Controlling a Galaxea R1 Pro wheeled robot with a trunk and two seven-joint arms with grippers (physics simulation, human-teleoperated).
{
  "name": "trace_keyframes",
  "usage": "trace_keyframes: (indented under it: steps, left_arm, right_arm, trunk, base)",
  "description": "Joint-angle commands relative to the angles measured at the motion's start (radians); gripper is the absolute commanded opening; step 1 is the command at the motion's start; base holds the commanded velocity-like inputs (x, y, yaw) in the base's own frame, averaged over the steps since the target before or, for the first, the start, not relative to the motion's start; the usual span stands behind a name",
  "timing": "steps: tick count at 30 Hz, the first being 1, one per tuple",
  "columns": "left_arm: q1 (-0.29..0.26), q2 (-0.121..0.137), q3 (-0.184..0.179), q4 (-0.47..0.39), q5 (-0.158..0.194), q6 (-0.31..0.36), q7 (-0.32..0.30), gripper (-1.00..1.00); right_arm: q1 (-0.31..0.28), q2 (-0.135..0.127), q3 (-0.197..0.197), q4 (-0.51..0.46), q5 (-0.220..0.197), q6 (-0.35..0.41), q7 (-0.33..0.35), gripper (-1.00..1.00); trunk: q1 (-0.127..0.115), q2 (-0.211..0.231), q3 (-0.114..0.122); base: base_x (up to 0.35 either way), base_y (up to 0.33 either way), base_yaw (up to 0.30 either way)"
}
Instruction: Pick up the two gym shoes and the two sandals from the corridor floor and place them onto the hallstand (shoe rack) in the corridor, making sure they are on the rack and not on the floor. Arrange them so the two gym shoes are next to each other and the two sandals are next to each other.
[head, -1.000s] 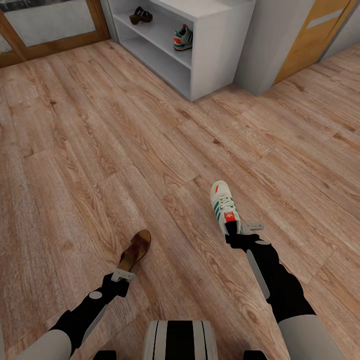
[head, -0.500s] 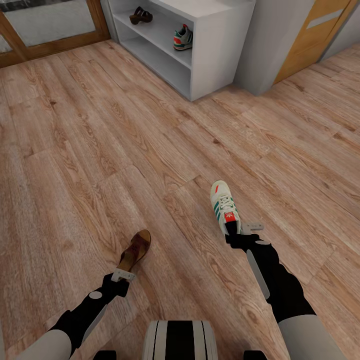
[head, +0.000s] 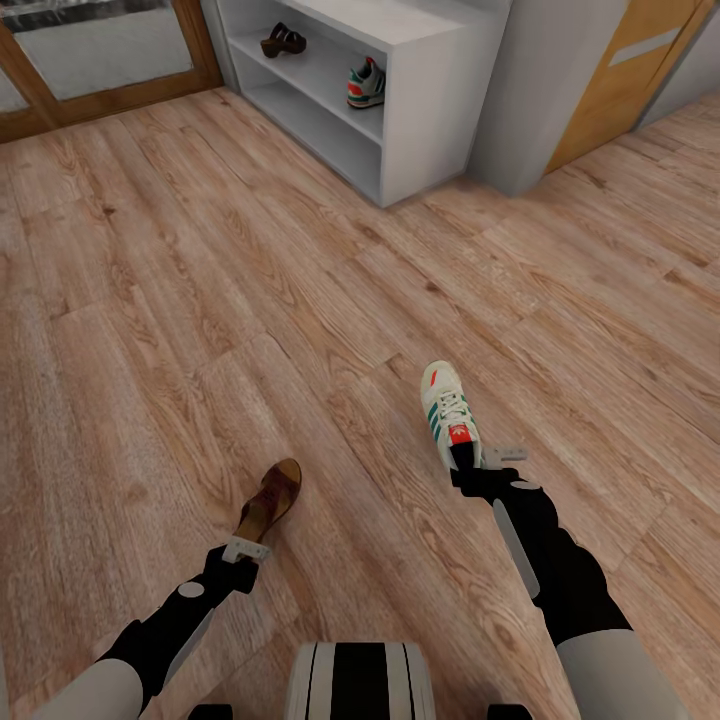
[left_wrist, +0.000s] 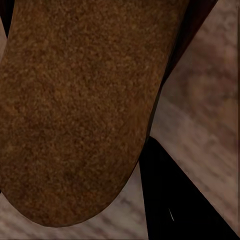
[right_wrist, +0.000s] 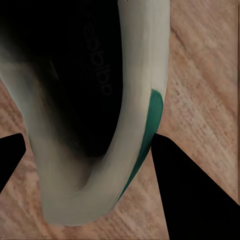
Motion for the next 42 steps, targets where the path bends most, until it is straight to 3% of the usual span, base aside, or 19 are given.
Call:
trace_keyframes:
  steps: [1,8,14,17,18,19,22,24,42]
  left_arm:
    - [0.0,0.001,-0.004,-0.001,0.001,0.001,-0.002,-1.0]
    - [-0.001,0.001,0.0,-0.1,0.005,0.014,0.0,-1.0]
    - [-0.002,0.001,0.002,-0.239,0.01,0.119,0.0,-1.0]
    - [-0.003,0.001,0.005,-0.378,0.023,0.195,-0.001,-1.0]
    - [-0.003,0.001,0.032,-0.512,0.083,0.298,-0.002,-1.0]
    - [-0.002,0.001,0.049,-0.595,0.141,0.345,-0.002,-1.0]
    - [-0.002,0.002,0.059,-0.659,0.202,0.369,-0.002,-1.0]
    - [-0.002,0.002,0.063,-0.69,0.236,0.381,-0.002,-1.0]
    - [0.001,-0.005,0.059,-0.693,0.263,0.431,-0.002,-1.0]
  right_arm:
    - [-0.001,-0.001,0.003,-0.001,-0.01,0.004,-0.011,-1.0]
    - [-0.001,-0.001,0.003,-0.004,-0.009,0.004,-0.011,-1.0]
    - [-0.001,-0.001,0.003,-0.008,-0.009,0.004,-0.012,-1.0]
    - [0.0,-0.001,0.003,-0.038,-0.009,0.004,-0.012,-1.0]
    - [0.0,-0.001,0.005,-0.088,-0.009,0.005,-0.012,-1.0]
    - [0.0,-0.001,0.006,-0.113,-0.009,0.005,-0.013,-1.0]
    - [0.0,-0.001,0.006,-0.125,-0.009,0.005,-0.013,-1.0]
    - [0.0,0.0,0.007,-0.129,-0.01,0.006,-0.012,-1.0]
    - [0.0,0.002,0.009,-0.129,-0.009,0.006,-0.013,-1.0]
  trunk:
    - [-0.001,0.0,0.003]
    - [-0.004,0.002,0.03]
    - [-0.006,0.003,0.054]
    - [-0.008,0.004,0.065]
    - [-0.008,0.004,0.069]
    - [-0.009,0.004,0.073]
    - [-0.01,0.005,0.085]
    - [-0.011,0.005,0.092]
    - [-0.019,0.01,0.182]
  base:
    - [0.0,0.0,0.0]
    - [0.0,0.0,0.0]
    - [0.0,0.0,0.0]
    - [0.0,0.0,0.0]
    - [0.0,0.0,0.0]
    - [0.0,0.0,0.0]
    - [0.0,0.0,0.0]
    - [0.0,0.0,0.0]
    - [0.0,0.0,0.0]
